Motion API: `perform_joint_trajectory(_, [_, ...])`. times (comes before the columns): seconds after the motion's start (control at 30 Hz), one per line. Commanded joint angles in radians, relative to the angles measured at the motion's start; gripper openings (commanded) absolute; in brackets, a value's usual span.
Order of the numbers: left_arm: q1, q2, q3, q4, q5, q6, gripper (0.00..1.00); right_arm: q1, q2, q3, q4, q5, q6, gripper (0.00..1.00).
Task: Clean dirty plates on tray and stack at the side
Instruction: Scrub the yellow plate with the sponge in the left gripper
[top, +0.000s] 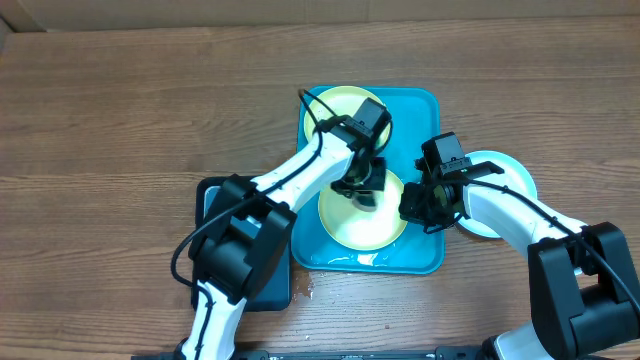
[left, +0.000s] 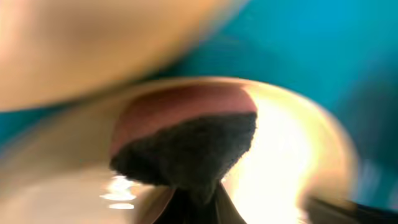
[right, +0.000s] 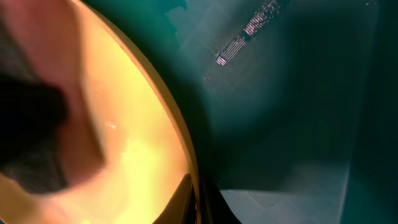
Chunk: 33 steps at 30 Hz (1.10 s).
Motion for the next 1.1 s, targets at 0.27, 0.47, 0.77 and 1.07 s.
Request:
perform_joint_trajectory(0.27, [-0.019,0.029,-0.015,-0.135,0.107,0.053,0.04,-0.003,0.027,-0.005,-0.007,0.055,0.003,0.04])
perform_joint_trajectory(0.47, [0.004,0.029,-0.015,-0.302,-0.214,0.001,0.04,-0.003,0.027,-0.005,-0.006,0.055,0.003,0.04])
perform_joint_trajectory(0.77, [0.009,-0.027,-0.013,-0.338,-0.463,-0.061,0.05,-0.003,0.027,-0.005,-0.007,0.055,0.003,0.04])
perform_joint_trajectory(1.07, [0.060,-0.306,-0.013,-0.333,-0.422,-0.150,0.05,-0.003,0.027,-0.005,-0.007,0.055,0.003,0.04])
